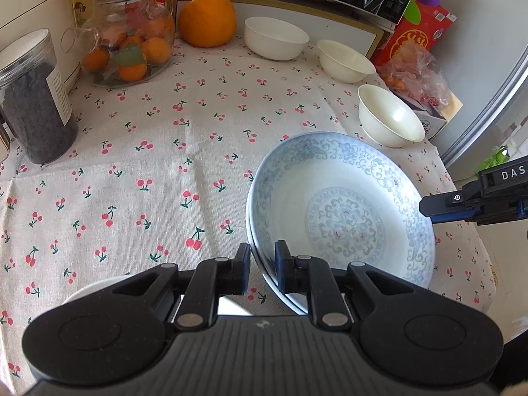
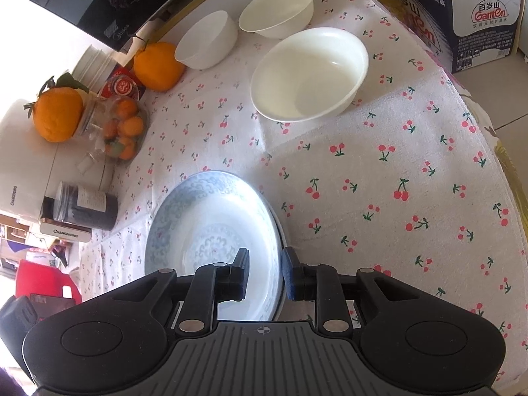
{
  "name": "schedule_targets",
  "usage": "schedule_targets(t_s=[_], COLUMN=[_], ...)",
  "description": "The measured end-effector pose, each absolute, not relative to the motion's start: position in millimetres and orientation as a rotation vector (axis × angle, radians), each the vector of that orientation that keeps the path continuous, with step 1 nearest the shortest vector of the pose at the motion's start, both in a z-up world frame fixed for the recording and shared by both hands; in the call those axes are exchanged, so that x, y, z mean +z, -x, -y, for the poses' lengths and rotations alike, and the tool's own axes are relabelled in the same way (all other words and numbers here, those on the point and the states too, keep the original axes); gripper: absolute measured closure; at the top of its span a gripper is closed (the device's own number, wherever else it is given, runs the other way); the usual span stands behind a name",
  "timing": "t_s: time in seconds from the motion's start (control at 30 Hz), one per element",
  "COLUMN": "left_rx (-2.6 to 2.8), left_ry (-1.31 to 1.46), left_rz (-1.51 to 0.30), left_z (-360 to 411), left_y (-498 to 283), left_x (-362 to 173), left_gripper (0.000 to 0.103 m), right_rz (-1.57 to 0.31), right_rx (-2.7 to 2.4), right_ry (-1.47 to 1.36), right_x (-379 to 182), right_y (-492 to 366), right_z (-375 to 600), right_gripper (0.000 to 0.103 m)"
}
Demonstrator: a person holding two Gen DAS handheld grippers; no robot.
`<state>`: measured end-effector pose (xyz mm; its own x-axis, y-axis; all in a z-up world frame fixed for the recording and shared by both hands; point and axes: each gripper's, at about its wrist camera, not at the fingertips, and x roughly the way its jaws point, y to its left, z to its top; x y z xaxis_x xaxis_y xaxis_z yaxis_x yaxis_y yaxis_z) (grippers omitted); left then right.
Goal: Organize plates and bowls
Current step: 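Open both tools to release the plate onto the stack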
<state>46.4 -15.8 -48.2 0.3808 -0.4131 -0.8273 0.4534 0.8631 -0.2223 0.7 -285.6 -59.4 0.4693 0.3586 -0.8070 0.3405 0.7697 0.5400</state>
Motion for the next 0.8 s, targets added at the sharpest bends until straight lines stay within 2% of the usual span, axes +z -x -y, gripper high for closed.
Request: schedule_targets(t_s=[0.07, 0.17, 0.23, 0.33, 0.43, 0.6, 0.8], left_rx=[-0.556, -0.562, -0.57, -0.568, -0.576, -0.598, -0.602], left_ry=[-0.036, -0.025, -0.033, -0.046, -0.056, -0.073, -0.095], left_rz=[-1.047, -1.038, -1.022, -0.991, -0.98, -0.964, -0.944], left_z=[16, 14, 14, 13, 12, 8, 1], left_y=[-48, -47, -45, -41, -40, -38, -37], left_x=[-48, -45, -42, -37, -34, -26, -17], left_gripper=[0.086, 0.072, 0.05, 0.03, 0.021, 0.009, 0.003], right_rz=[-1.116, -1.111, -1.098, -1.082, -1.068, -1.039, -0.968], right_rx=[0.018, 0.025, 0.03, 0.033, 0.04, 0.05, 0.072], right_ry=[-0.724, -0.699, -0.672, -0.628, -0.598, -0.53, -0.447], right_x=[-60, -58, -54, -49, -46, -39, -27], right_y=[-1, 0, 0, 1, 2, 4, 9], right_z=[284, 281, 279, 274, 269, 258, 242], right_gripper=[0.079, 0.062, 0.044, 0.034, 0.028, 0.028, 0.02])
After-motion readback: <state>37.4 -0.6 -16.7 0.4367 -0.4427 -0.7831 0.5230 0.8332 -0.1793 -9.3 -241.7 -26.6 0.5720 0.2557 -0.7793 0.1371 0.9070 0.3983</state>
